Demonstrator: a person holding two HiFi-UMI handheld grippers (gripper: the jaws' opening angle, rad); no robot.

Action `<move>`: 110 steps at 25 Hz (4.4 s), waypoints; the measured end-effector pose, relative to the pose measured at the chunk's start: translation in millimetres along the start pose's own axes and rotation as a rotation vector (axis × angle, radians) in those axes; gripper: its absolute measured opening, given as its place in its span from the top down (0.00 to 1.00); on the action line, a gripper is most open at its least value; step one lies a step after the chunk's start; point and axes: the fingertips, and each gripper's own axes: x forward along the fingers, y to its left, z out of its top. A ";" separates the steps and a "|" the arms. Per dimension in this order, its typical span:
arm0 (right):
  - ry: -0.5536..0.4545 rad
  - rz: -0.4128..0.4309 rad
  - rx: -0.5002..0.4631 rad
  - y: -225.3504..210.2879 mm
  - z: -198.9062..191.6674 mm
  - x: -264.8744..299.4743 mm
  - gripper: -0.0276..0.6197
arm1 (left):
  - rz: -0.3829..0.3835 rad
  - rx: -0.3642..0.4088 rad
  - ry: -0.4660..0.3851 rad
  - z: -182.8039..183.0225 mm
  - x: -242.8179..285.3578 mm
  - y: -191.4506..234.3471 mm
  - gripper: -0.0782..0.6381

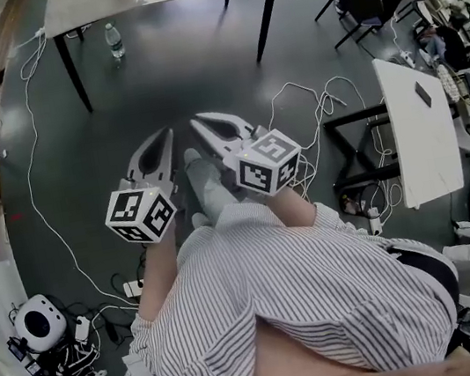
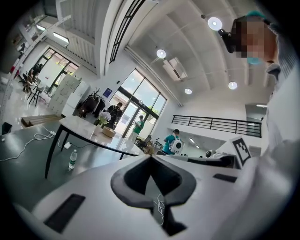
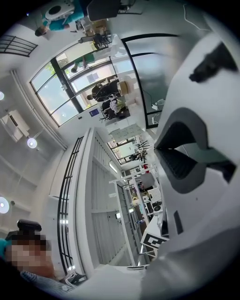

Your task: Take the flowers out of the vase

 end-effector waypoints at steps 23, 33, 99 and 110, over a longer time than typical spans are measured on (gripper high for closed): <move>-0.067 0.091 -0.048 -164.6 129.4 174.1 0.93 | 0.053 0.031 -0.071 102.5 201.8 132.0 0.88; -0.054 0.087 -0.034 -222.0 148.2 208.5 0.93 | 0.026 0.011 -0.050 111.8 272.6 156.9 0.88; -0.033 -0.154 0.049 -400.3 258.3 545.9 0.93 | -0.163 -0.043 0.102 260.1 493.0 459.7 0.88; 0.004 -0.151 0.066 -431.7 263.6 564.7 0.93 | -0.123 -0.064 0.112 261.1 513.8 476.4 0.88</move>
